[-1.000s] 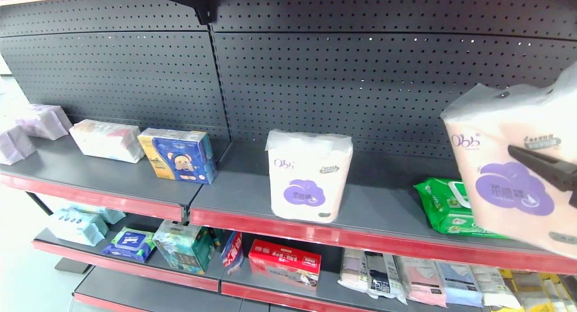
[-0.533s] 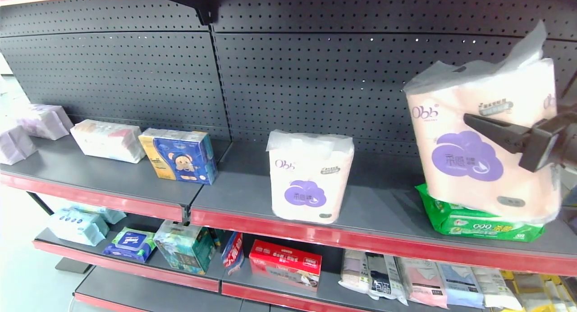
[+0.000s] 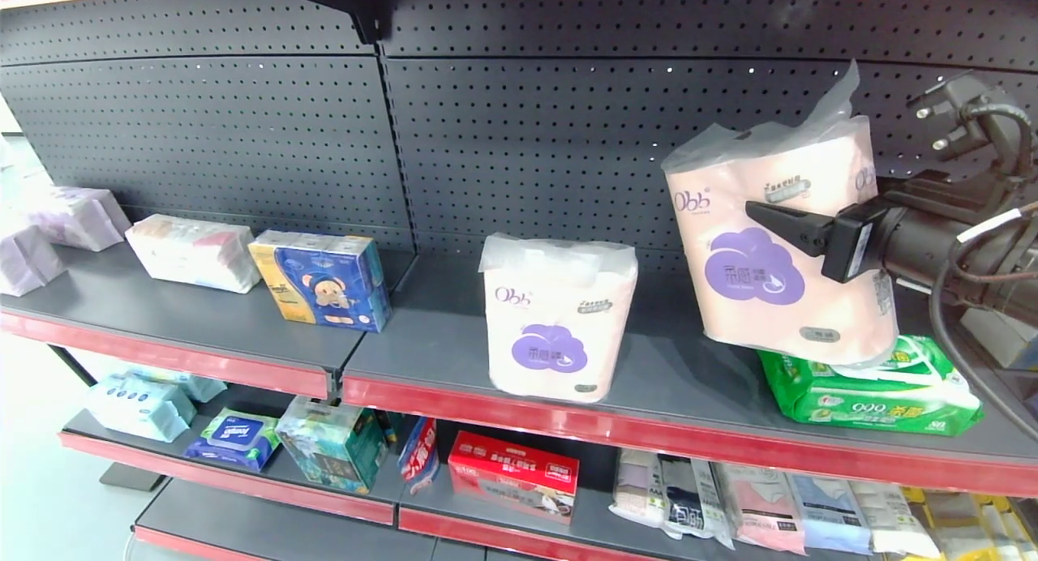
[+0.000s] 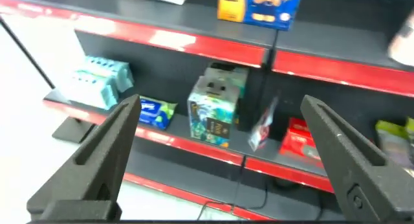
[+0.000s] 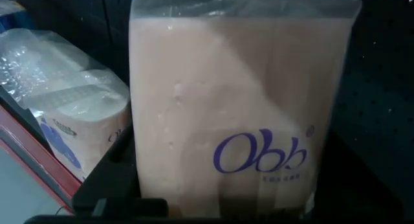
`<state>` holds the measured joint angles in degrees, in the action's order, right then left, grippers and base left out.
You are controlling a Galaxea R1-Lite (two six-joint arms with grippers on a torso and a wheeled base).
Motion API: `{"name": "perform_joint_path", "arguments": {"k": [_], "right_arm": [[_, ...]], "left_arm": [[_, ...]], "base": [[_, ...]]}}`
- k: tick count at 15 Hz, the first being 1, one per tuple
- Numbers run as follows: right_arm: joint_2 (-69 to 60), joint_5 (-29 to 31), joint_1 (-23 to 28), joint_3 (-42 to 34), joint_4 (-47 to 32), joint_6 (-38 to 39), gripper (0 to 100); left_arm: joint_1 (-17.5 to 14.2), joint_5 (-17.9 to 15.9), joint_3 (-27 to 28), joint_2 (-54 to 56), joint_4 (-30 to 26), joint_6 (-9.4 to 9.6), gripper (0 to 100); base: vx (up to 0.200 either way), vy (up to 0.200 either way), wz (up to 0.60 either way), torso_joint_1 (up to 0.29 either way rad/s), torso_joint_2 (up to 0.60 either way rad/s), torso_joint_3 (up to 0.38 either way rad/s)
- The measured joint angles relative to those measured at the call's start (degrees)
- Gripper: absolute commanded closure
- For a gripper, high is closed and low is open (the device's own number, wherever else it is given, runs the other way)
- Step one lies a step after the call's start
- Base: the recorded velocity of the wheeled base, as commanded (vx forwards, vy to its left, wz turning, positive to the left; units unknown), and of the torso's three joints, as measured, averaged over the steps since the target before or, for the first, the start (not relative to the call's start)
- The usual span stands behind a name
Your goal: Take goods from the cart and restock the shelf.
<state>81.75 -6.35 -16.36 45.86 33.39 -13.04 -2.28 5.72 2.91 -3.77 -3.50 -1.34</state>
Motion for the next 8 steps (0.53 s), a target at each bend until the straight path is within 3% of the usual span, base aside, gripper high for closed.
{"name": "perform_joint_path", "arguments": {"k": [2, 5, 8], "right_arm": [[0.41, 0.12, 0.27, -0.11, 0.00, 0.10, 100], [0.52, 0.04, 1.56, 0.05, 0.02, 0.02, 100], [0.41, 0.04, 2.44, -0.90, -0.02, 0.05, 100]], "left_arm": [[0.02, -0.20, -0.09, 0.00, 0.05, 1.10, 0], [0.80, -4.16, -0.17, 0.90, 0.06, 5.13, 0], [1.66, -4.27, -1.01, 2.67, 2.44, 4.79, 0]], "base": [[0.000, 0.000, 0.00, 0.000, 0.00, 0.000], [0.000, 0.000, 0.00, 0.000, 0.00, 0.000], [0.000, 0.000, 0.00, 0.000, 0.00, 0.000]]}}
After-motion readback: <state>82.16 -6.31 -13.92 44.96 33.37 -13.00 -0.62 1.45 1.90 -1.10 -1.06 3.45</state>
